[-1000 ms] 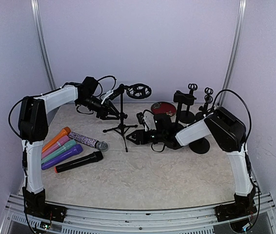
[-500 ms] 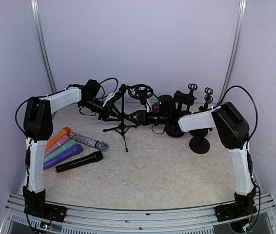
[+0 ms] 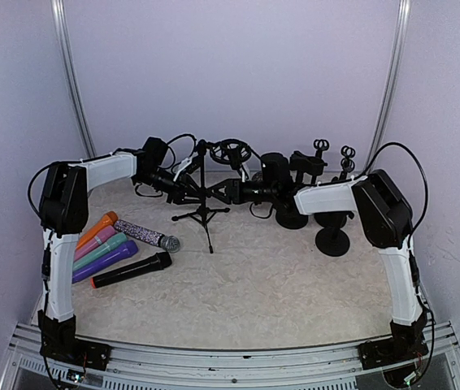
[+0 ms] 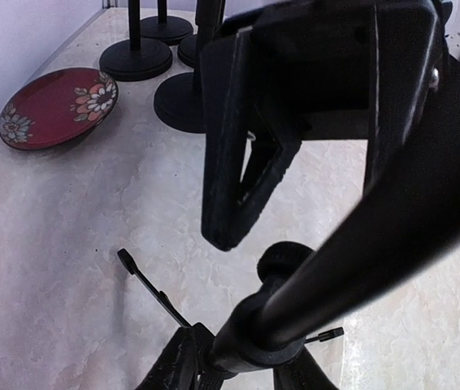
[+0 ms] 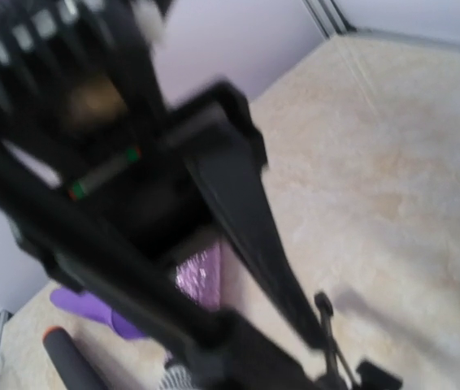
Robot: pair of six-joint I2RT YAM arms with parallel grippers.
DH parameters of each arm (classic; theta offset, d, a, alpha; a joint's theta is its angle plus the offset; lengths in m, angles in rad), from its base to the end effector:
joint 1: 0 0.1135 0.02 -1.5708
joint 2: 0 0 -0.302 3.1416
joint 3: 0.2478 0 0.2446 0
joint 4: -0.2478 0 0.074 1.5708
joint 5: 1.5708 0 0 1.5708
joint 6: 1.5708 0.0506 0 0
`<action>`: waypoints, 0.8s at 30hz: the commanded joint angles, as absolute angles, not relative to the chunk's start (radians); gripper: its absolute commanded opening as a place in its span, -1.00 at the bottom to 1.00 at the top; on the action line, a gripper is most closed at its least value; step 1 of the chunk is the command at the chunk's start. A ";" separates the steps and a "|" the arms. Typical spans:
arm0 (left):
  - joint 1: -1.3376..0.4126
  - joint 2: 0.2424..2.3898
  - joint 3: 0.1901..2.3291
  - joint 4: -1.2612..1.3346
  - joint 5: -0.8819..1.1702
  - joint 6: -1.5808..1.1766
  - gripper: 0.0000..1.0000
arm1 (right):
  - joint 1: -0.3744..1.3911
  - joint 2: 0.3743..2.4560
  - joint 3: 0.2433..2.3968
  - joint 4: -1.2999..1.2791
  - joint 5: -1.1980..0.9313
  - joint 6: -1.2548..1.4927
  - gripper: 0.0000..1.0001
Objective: Remove the microphone from the stand
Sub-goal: Unscrew the knob on the stand of the microphone stand.
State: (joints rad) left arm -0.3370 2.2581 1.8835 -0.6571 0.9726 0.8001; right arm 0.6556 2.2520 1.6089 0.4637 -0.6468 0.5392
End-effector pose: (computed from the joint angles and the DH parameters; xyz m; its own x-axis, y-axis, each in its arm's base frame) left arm 0.4645 -0.2071 0.2280 -0.1434 0.4783 -0.8664 0.9897 0.0689 -0.1257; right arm 0.4162 0.3585 0.2335 -0.6125 0.0458 -0.7891 -0.7482 0.2885 0.5975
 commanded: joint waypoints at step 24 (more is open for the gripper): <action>-0.411 2.205 1.791 -0.664 1.049 0.722 -1.00 | 0.651 2.186 1.470 0.568 -0.733 0.614 -0.93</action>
State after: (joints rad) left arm -0.3725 2.2375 1.8324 -0.5865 0.9955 0.7780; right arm 0.6586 2.2333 1.5204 0.5121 -0.6792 0.5625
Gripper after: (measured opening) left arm 0.165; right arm 0.199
